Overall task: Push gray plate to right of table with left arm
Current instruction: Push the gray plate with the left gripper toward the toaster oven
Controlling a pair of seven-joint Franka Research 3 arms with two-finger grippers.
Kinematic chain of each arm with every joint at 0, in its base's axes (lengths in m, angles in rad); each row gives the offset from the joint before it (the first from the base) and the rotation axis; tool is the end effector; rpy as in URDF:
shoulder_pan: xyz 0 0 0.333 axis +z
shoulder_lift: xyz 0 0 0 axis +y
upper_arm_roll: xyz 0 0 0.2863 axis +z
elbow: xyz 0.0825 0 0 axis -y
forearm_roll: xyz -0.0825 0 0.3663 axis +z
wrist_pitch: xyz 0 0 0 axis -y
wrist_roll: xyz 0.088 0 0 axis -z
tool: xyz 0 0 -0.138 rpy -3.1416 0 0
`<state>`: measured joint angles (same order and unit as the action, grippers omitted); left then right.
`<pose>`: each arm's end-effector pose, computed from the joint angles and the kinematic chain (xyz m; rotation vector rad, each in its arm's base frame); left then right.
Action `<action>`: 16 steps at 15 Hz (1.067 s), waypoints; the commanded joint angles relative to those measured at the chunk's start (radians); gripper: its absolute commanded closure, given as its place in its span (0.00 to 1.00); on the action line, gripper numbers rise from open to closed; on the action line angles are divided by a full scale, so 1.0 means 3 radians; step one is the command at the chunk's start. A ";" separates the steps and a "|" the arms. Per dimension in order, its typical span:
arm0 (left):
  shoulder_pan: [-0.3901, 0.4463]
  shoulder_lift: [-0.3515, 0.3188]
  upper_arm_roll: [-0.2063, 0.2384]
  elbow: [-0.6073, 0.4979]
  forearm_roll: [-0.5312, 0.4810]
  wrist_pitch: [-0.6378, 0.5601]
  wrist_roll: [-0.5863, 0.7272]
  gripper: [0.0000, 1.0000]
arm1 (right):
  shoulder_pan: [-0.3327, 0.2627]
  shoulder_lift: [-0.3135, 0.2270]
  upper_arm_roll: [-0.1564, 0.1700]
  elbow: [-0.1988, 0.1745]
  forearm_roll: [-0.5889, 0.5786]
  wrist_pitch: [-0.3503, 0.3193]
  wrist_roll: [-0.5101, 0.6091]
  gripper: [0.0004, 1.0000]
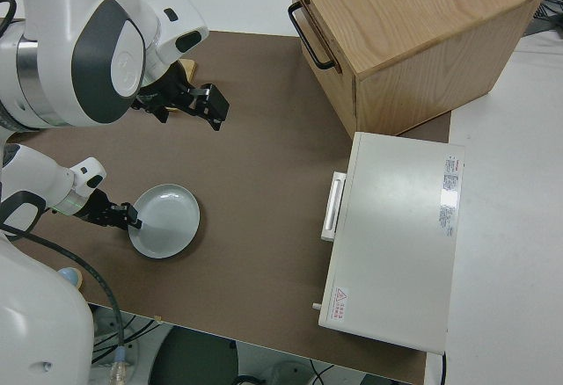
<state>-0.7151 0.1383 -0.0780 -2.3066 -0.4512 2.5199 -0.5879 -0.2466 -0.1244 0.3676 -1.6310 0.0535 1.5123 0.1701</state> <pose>0.3605 -0.3724 0.2470 2.8613 0.2227 -0.1827 0.4918 0.0778 0.5912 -3.1323 0.0763 0.0060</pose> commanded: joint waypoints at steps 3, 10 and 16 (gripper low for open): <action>-0.0040 -0.0001 0.0162 0.0060 0.0006 -0.0095 0.0200 0.01 | -0.0098 -0.0092 0.0058 -0.0091 0.0072 -0.0004 0.0037 0.00; -0.0014 -0.0286 0.0448 0.0075 0.0006 -0.0534 0.0476 0.01 | -0.0098 -0.0092 0.0058 -0.0091 0.0072 -0.0004 0.0037 0.00; 0.0511 -0.0649 0.0515 0.0121 0.0465 -0.1143 0.0880 0.01 | -0.0098 -0.0092 0.0058 -0.0091 0.0072 -0.0004 0.0037 0.00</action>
<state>-0.6445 0.0149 0.0694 -2.2687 -0.4036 2.2794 -0.3910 -0.2466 -0.1244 0.3676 -1.6310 0.0535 1.5123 0.1701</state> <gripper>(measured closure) 0.009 0.004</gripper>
